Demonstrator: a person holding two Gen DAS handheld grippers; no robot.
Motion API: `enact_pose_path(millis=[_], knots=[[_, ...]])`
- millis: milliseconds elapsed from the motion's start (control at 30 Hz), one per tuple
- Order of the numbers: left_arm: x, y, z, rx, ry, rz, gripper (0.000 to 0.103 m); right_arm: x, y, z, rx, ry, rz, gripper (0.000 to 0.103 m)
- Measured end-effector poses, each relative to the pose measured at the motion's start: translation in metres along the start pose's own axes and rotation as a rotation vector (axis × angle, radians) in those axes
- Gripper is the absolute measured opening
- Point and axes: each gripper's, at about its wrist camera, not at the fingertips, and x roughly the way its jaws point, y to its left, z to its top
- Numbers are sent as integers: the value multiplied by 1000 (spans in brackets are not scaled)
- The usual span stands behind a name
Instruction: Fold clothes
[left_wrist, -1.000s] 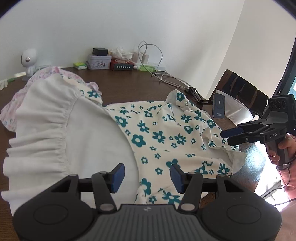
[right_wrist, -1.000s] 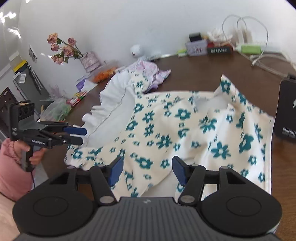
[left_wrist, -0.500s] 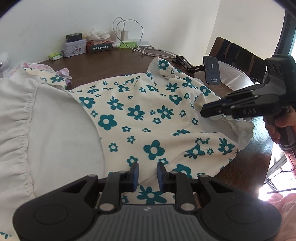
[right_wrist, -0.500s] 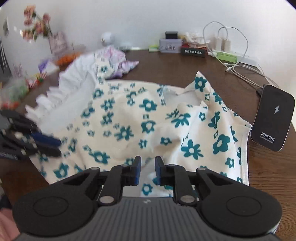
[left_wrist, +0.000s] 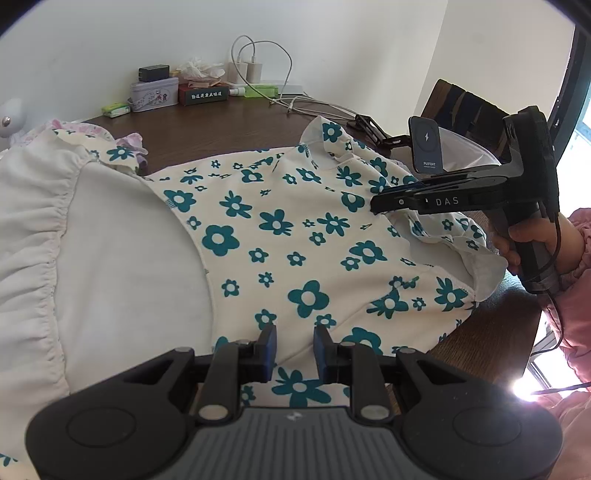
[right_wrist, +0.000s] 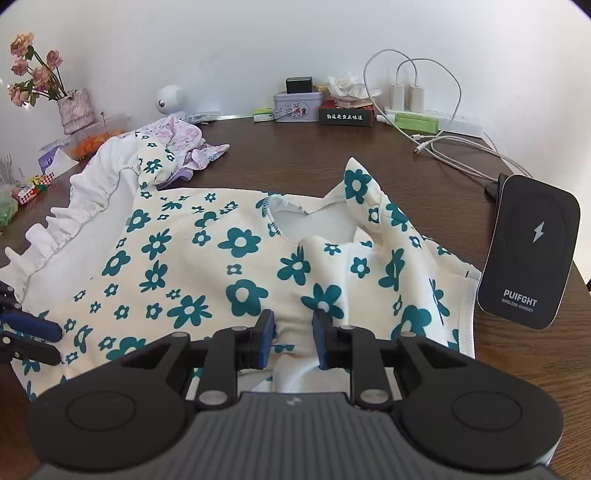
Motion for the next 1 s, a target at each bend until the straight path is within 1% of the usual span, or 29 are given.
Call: enact_pose_path(millis=[33, 67, 100, 133, 167, 200, 233, 267, 300, 333, 367, 467, 600, 667, 733, 800, 1000], knots=[[-2, 0, 0, -4, -8, -2, 23, -5, -1, 0, 17, -11, 35, 28], [-6, -1, 0, -10, -23, -5, 32, -12, -1, 1, 37, -29, 78, 33], [-12, -3, 0, -10, -52, -9, 42, -25, -2, 2, 60, -67, 133, 49], [-21, -6, -1, -8, -97, -11, 46, -43, 0, 3, 70, -120, 172, 66], [-32, -9, -2, -13, -151, -1, 57, -62, 3, 5, 61, -172, 188, 73], [-44, -12, -3, -20, -208, 20, 64, -78, 7, 5, 41, -208, 190, 84], [-56, -16, -5, -26, -265, 46, 81, -94, 13, 3, 10, -240, 185, 94], [-67, -21, -9, -29, -321, 73, 94, -108, 19, 0, -24, -260, 171, 100], [-76, -26, -13, -25, -370, 101, 98, -122, 25, -3, -58, -281, 158, 103], [-84, -31, -19, -20, -413, 129, 102, -134, 30, -6, -89, -293, 144, 103], [-91, -37, -24, -15, -448, 152, 103, -140, 35, -12, -111, -289, 129, 103], [-103, -51, -42, -53, -493, 193, 103, -152, 47, -32, -145, -260, 85, 103], [-107, -61, -68, -182, -491, 171, 103, -153, 59, -65, -147, -217, 26, 103], [-107, -67, -80, -217, -480, 155, 103, -151, 63, -81, -125, -199, 28, 103], [-107, -73, -89, -204, -460, 145, 103, -146, 64, -94, -101, -177, 54, 103], [-106, -78, -96, -192, -437, 157, 103, -142, 68, -104, -90, -157, 64, 103], [-108, -78, -120, -213, -409, 196, 103, -143, 74, -123, -85, -157, 63, 103]])
